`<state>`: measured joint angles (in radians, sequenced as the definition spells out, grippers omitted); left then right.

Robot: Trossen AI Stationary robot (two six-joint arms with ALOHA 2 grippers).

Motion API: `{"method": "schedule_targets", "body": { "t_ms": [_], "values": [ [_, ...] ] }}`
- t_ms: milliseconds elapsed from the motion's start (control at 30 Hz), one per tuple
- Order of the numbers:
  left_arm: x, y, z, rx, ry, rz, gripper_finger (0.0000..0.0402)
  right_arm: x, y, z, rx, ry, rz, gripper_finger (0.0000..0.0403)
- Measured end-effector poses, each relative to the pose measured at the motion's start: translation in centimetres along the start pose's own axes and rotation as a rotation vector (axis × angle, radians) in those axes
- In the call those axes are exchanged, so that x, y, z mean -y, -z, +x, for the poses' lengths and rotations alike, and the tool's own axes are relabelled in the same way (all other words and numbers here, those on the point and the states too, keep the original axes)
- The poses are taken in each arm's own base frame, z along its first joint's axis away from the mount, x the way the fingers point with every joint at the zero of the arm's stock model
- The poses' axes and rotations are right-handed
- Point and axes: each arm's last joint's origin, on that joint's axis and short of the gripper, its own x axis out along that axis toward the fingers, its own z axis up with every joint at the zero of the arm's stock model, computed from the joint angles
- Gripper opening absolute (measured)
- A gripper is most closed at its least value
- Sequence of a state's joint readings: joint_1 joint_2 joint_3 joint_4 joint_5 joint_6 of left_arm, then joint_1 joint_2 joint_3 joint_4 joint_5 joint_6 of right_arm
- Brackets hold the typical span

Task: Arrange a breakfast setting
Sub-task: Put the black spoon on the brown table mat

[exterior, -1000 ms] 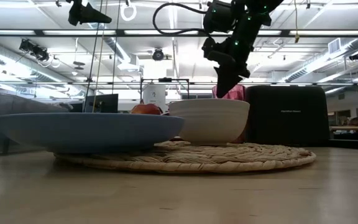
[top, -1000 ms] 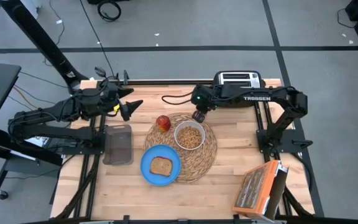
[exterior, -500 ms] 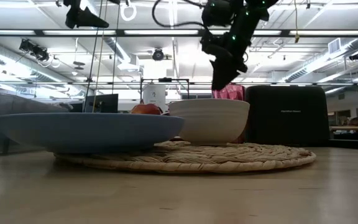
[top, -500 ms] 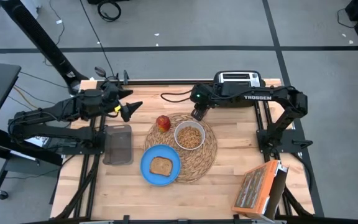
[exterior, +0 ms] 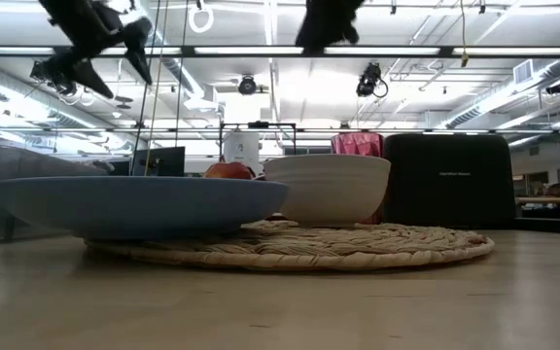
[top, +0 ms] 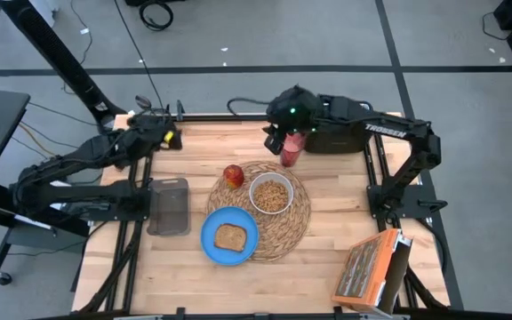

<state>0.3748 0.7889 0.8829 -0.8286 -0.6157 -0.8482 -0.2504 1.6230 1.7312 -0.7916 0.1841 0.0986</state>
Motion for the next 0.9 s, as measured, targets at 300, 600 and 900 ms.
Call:
{"method": "schedule_targets", "body": {
  "t_ms": [300,600,900],
  "values": [
    [-1.8,-2.2,8.1,-0.064,-0.318,-0.194,0.0362,0.3,-4.3,-5.8,0.236,-0.042,-0.132,0.0162],
    [-3.4,-11.0,12.5,-0.201,-0.377,-0.151,0.0359,1.2,-4.2,-9.7,0.289,-0.106,-0.238,0.0162],
    [-6.9,-16.6,16.1,-0.272,-0.544,-0.260,0.0359,2.6,-2.9,-12.5,0.246,-0.123,-0.239,0.0162]
  ]
}}
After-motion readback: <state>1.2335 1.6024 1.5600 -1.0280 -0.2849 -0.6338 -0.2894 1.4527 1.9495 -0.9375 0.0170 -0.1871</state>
